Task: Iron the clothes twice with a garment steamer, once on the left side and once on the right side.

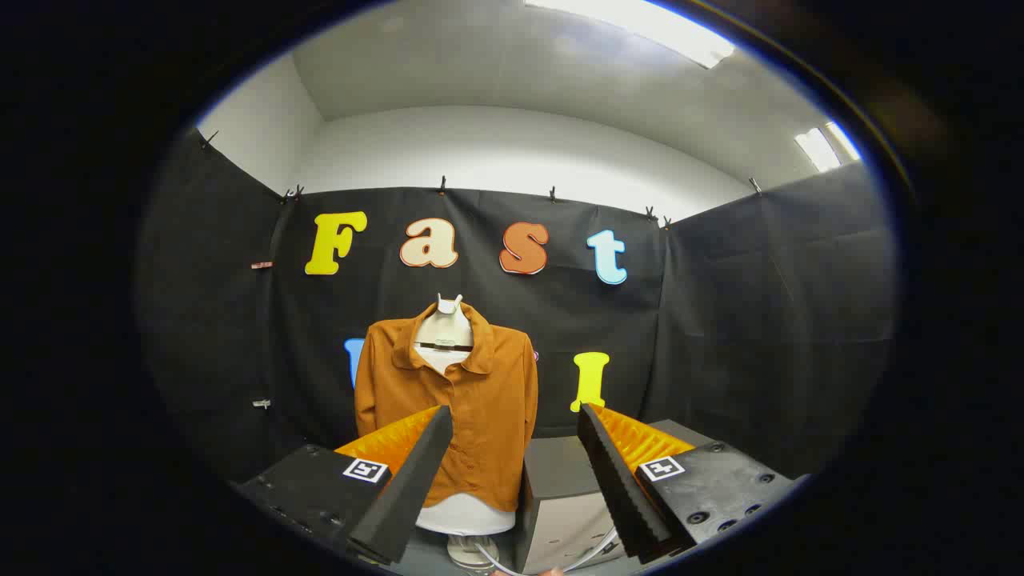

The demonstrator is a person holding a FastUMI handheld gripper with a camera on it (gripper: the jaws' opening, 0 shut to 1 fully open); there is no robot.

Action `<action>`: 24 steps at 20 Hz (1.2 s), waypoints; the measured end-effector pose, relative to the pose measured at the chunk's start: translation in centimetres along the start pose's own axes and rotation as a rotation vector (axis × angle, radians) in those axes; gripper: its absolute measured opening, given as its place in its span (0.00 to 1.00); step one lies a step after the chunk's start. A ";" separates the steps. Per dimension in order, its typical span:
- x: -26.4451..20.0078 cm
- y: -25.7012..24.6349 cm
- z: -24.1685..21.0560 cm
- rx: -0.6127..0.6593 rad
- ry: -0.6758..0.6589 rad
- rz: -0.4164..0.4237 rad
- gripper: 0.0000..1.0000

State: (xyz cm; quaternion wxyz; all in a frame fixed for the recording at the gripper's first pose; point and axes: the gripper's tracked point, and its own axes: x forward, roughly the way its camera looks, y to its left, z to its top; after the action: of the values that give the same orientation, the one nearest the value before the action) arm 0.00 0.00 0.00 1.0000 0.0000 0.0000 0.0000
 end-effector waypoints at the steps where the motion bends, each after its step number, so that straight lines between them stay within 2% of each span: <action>1: 0.0 0.0 -0.1 -0.001 0.004 -0.002 0.98; 19: 0.0 -1.2 -0.2 0.020 -0.001 -0.019 0.98; 24: 3.3 -4.8 -1.3 0.034 0.021 -0.051 0.98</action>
State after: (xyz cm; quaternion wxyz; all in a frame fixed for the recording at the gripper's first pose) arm 3.29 -4.77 -1.29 0.9995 0.0168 0.0107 -0.0257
